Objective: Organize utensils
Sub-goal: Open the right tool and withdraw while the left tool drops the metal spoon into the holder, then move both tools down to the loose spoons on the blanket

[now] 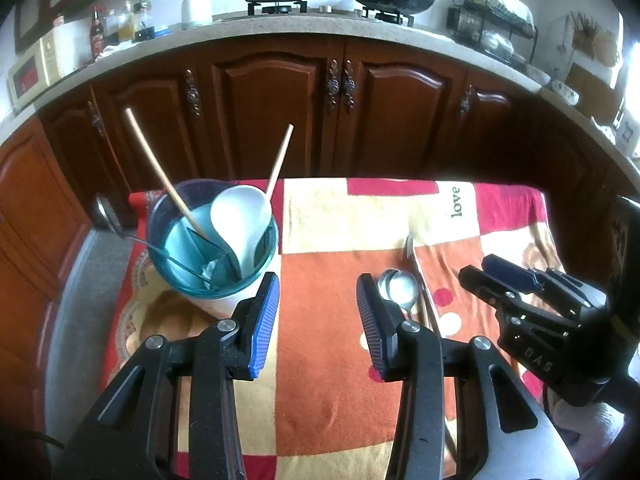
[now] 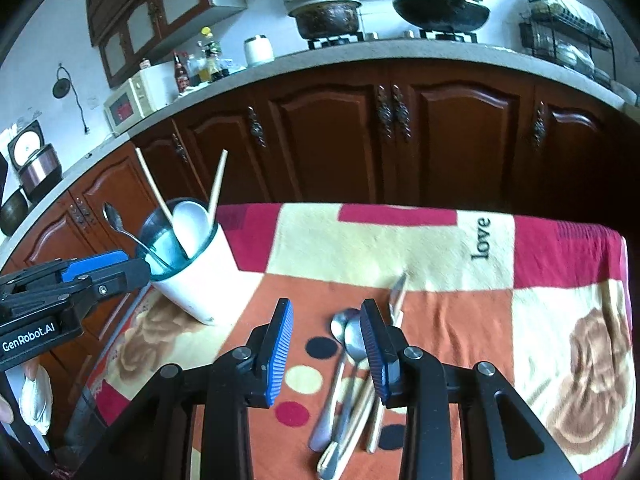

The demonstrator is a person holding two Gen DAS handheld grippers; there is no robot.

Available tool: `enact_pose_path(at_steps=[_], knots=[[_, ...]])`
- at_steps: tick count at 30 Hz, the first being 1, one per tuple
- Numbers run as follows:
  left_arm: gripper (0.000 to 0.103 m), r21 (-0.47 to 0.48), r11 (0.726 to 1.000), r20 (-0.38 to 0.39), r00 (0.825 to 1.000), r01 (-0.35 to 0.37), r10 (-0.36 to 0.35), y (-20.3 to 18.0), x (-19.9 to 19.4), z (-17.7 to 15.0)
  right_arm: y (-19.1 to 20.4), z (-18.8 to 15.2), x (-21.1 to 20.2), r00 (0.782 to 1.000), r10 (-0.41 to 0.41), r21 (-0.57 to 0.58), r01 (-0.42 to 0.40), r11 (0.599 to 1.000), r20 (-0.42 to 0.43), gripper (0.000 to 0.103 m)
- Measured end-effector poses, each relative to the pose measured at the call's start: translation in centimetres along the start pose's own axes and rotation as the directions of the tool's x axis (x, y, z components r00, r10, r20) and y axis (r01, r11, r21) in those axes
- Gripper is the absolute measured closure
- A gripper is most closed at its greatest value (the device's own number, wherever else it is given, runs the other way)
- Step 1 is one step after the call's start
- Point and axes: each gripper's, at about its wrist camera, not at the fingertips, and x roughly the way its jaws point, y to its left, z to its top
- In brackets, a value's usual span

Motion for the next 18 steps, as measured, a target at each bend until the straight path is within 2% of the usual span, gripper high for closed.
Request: enact_pose_path(at_steps=[11, 18], knots=[[0.064, 0.018, 1.000, -0.040, 0.999, 0.007, -0.007, -1.3, 1.9, -0.8, -2.0, -1.0, 0.5, 1.000, -0.015, 0.037, 0.015, 0.999, -0.025, 0.070], [0.064, -0.016, 0.998, -0.106, 0.992, 0.063, -0.065, -1.4, 4.0, -1.9, -4.5, -3.1, 2.6, 0.995, 0.006, 0.098, 0.004, 0.995, -0.101, 0.070]])
